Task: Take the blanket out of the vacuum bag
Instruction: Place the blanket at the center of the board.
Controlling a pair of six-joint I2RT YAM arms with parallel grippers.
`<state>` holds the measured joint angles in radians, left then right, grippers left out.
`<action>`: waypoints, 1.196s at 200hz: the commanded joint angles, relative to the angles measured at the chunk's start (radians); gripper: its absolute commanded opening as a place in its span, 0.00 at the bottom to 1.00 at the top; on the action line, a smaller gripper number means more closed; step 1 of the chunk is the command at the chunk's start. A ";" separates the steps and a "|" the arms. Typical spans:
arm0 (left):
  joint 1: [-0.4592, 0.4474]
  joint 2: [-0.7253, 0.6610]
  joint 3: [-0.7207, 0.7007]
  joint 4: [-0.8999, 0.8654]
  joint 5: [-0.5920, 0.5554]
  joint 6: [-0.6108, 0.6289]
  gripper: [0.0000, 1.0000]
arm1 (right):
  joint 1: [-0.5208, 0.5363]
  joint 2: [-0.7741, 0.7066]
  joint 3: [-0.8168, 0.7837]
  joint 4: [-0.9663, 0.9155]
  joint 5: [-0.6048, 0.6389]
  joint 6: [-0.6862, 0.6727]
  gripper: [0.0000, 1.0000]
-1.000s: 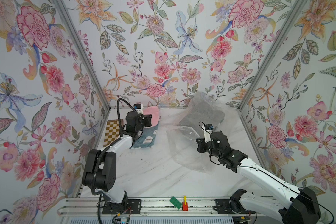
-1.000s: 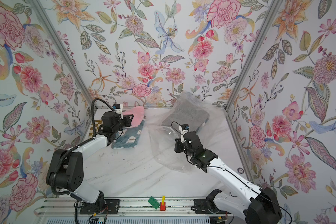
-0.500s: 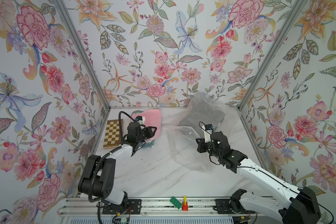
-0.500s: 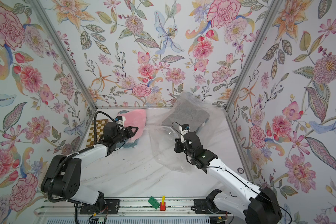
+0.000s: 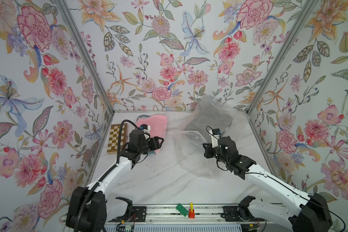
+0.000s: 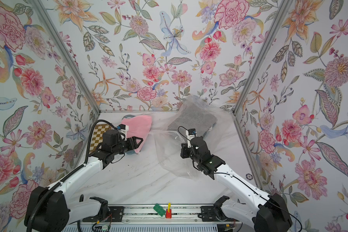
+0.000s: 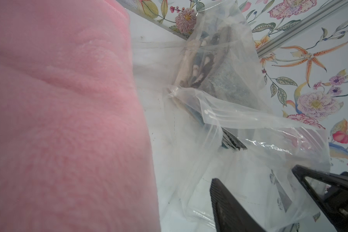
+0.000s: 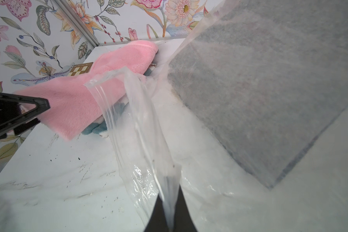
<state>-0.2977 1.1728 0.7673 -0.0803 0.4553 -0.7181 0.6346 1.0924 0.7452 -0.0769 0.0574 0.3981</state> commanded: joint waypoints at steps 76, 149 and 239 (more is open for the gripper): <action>0.054 -0.042 0.082 -0.244 0.177 0.211 0.71 | 0.006 0.054 0.017 0.040 -0.031 0.010 0.00; -0.006 -0.122 -0.212 -0.071 0.265 -0.017 0.82 | 0.005 0.042 -0.003 0.043 -0.020 0.004 0.00; -0.114 -0.162 -0.039 -0.655 0.012 0.197 0.89 | 0.005 0.055 -0.010 0.058 -0.031 0.007 0.00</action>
<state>-0.4065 1.0683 0.6426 -0.5270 0.5606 -0.5880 0.6346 1.1370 0.7441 -0.0467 0.0338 0.3985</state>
